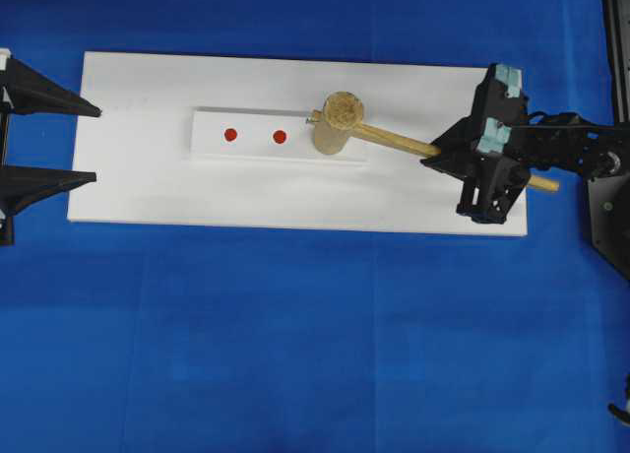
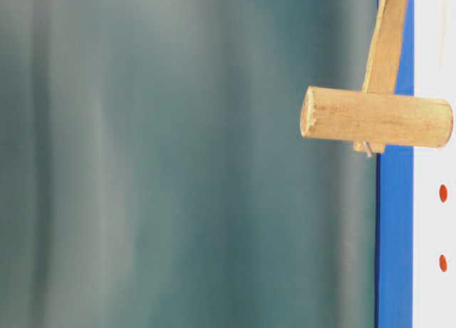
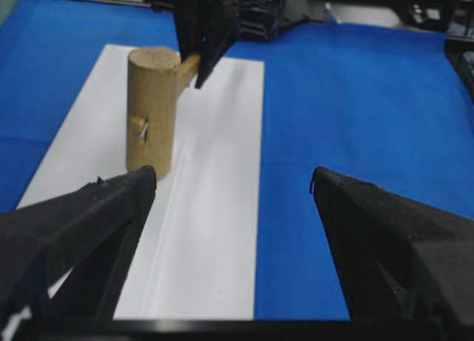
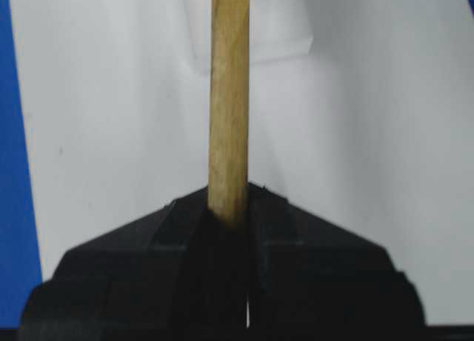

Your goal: Hit the mark with a hammer.

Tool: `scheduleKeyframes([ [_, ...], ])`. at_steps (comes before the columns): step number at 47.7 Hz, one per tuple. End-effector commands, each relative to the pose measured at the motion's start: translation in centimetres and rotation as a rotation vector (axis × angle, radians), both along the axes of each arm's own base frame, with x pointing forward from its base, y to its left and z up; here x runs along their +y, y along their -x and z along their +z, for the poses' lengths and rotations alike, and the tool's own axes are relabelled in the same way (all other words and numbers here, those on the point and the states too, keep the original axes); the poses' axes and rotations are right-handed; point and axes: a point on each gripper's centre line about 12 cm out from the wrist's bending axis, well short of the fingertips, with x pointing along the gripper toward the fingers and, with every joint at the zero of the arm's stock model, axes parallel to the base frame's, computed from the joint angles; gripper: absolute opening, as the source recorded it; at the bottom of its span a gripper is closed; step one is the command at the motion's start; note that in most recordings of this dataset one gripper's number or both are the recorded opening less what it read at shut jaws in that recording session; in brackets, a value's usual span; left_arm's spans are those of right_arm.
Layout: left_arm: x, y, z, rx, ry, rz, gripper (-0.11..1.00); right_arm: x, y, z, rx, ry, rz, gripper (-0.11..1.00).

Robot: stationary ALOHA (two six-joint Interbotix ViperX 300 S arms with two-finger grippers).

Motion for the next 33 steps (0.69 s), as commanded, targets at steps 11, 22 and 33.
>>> scheduleKeyframes([
  [11,0.0,-0.2,0.6,-0.015,0.003,0.002,0.83,-0.1,-0.4,4.8,-0.175,0.039,0.004,0.01],
  [22,0.0,-0.1,0.5,-0.014,0.003,0.000,0.83,0.1,0.1,7.5,-0.265,0.057,0.021,0.01],
  [33,0.0,-0.2,0.5,-0.012,-0.002,0.000,0.83,0.2,-0.1,7.2,-0.245,0.047,0.031,0.01],
])
